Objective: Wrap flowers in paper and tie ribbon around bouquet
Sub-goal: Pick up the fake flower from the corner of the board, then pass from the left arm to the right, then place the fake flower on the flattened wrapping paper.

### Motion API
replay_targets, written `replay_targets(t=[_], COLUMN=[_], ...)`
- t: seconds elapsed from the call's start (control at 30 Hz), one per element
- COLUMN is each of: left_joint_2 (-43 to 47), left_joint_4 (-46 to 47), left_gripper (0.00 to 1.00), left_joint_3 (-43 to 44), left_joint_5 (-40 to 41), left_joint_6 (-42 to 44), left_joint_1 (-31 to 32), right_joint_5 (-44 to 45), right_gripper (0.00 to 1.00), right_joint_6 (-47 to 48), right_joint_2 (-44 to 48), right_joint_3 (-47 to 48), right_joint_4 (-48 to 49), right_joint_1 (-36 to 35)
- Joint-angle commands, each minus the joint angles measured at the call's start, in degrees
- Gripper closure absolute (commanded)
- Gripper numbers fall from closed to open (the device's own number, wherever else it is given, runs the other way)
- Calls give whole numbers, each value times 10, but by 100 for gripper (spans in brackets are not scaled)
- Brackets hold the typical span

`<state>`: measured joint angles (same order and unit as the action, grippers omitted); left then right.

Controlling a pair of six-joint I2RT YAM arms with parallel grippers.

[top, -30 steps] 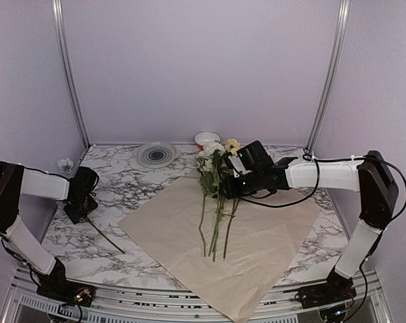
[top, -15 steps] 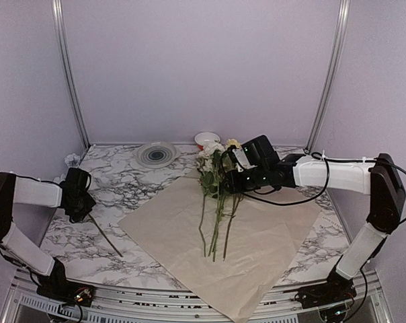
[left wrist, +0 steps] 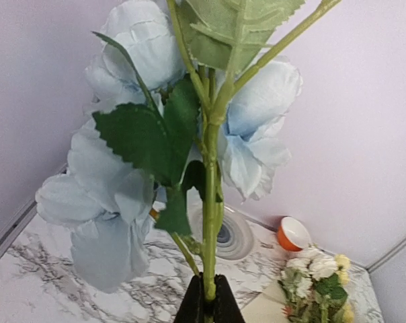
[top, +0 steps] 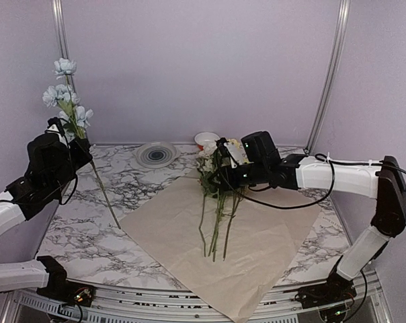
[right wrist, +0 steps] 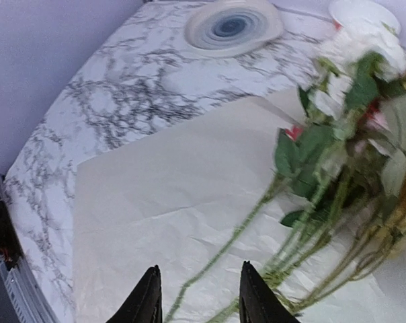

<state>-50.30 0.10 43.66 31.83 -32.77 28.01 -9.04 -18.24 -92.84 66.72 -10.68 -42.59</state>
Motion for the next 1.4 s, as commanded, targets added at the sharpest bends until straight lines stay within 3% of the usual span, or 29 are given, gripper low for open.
replay_targets(t=[0.0, 0.1, 0.2, 0.23, 0.37, 0.5, 0.57, 0.6, 0.7, 0.73, 0.8, 0.87, 0.9, 0.93, 1.03, 1.13, 1.33, 1.37], left_joint_2=[-2, -35, -78, -93, -144, -186, -209, -219, -245, -252, -254, -252, -255, -263, -312, -377, -434, -438], left_joint_4=[167, 259, 328, 346, 375, 404, 419, 429, 440, 440, 431, 377, 323, 259, 18, -127, -166, -166], left_gripper=[100, 100, 100, 100, 100, 100, 100, 100, 100, 100, 97, 42, 19, 10, 8, 8, 8, 7], left_joint_3=[-23, -24, -11, 1, 32, 48, 53, 55, 61, 62, 59, 62, 74, 99, 165, 192, 132, 125], left_joint_5=[-141, -191, -228, -240, -255, -271, -283, -289, -299, -299, -274, -216, -177, -141, -77, -58, -93, -95], left_joint_6=[5, -2, 10, 10, 10, 1, -13, -23, -34, -34, -32, -24, -19, -11, 3, -16, -51, -50], left_joint_1=[58, 127, 184, 197, 232, 249, 255, 259, 267, 267, 267, 267, 266, 264, 250, 228, 184, 181], right_joint_5=[-160, -235, -260, -265, -283, -287, -287, -291, -280, -261, -227, -209, -210, -209, -192, -191, -135, -124], right_gripper=[56, 35, 6, 1, 1, 9, 17, 30, 93, 100, 100, 100, 100, 100, 100, 100, 100, 96], right_joint_6=[48, 36, 13, 3, -37, -59, -68, -71, -77, -80, -101, -147, -171, -189, -194, -183, -170, -170], right_joint_2=[19, 9, -2, -9, -43, -59, -63, -64, -60, -54, -42, -36, -36, -38, -53, -75, -109, -115], right_joint_3=[28, 46, 57, 62, 82, 76, 73, 73, 65, 59, 44, 20, 6, -8, -40, -49, -45, -41], right_joint_4=[149, 217, 274, 287, 313, 339, 346, 351, 350, 338, 318, 293, 279, 266, 208, 169, 135, 130], right_joint_1=[-48, -74, -85, -87, -88, -88, -88, -88, -86, -83, -70, -27, -9, 8, 37, 45, 47, 46])
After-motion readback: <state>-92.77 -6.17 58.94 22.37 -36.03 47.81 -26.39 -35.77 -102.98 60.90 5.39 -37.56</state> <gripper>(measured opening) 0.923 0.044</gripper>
